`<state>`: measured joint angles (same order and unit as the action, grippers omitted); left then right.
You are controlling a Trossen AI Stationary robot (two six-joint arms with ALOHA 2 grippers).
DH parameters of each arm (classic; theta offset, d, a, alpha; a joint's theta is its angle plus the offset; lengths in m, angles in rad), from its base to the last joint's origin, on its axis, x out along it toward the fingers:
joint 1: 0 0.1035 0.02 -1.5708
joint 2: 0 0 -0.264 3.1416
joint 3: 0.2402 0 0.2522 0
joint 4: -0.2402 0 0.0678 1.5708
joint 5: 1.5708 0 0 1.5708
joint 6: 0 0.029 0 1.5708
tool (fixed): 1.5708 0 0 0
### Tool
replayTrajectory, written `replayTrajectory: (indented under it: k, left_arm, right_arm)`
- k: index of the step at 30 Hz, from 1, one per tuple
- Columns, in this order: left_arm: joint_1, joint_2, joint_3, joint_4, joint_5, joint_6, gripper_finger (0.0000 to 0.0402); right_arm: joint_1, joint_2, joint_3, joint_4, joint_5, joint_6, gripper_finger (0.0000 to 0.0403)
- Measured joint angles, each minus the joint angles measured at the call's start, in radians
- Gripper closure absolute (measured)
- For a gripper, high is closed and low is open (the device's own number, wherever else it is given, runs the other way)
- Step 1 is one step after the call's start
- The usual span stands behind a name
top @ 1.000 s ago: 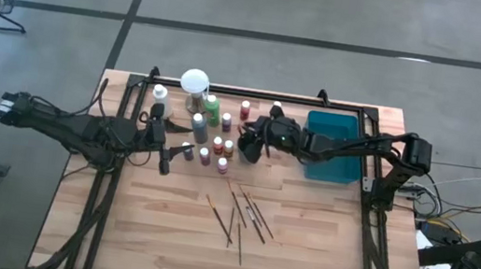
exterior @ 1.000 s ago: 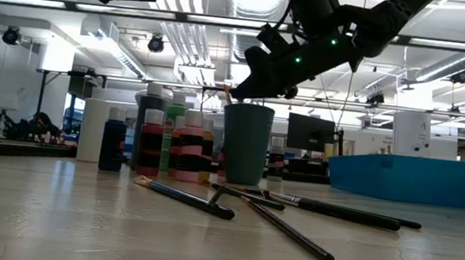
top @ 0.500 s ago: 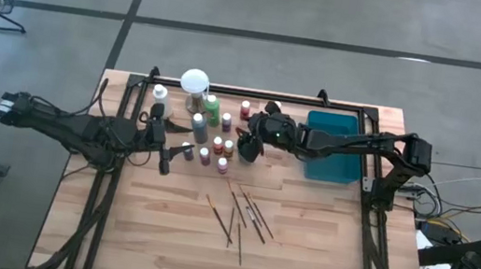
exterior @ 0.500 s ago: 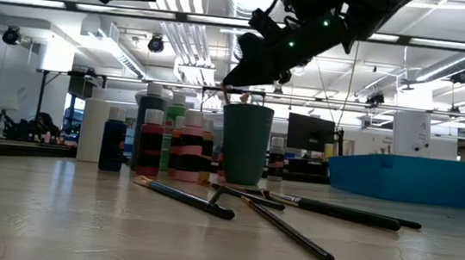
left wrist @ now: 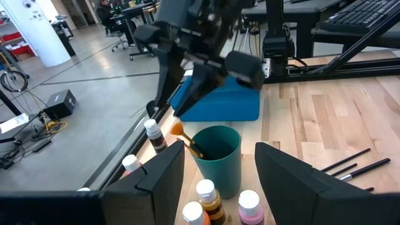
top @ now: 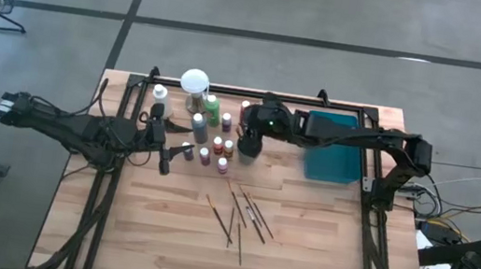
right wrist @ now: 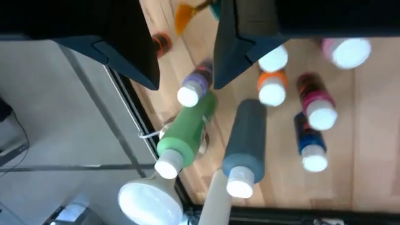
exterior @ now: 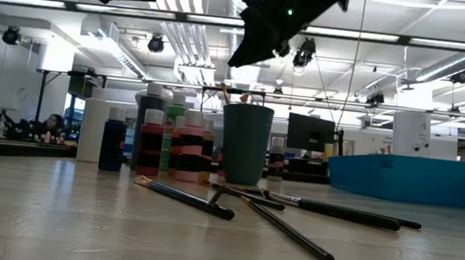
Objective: Pick & Place Paint Supplies
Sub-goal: Put the gold paint brush into the green cup
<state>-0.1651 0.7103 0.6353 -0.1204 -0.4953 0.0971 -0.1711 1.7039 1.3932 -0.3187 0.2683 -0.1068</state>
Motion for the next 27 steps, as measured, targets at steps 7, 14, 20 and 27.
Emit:
replayTrajectory:
  k: [7, 14, 20, 27]
  left_arm:
    - [0.0, 0.0, 0.0, -0.004, 0.0, -0.01, 0.02]
    - [0.0, 0.001, 0.0, -0.03, 0.002, -0.025, 0.02]
    - [-0.001, -0.001, 0.0, -0.054, 0.005, -0.056, 0.02]
    - [-0.001, -0.001, 0.0, -0.117, 0.008, -0.069, 0.02]
  right_arm:
    - [0.079, -0.114, 0.001, -0.143, 0.098, 0.016, 0.0311]
    - [0.199, -0.31, -0.068, -0.275, 0.152, 0.19, 0.0351]
    - [0.266, -0.45, -0.168, -0.274, 0.151, 0.296, 0.0364]
    - [0.265, -0.501, -0.26, -0.27, 0.093, 0.399, 0.0356]
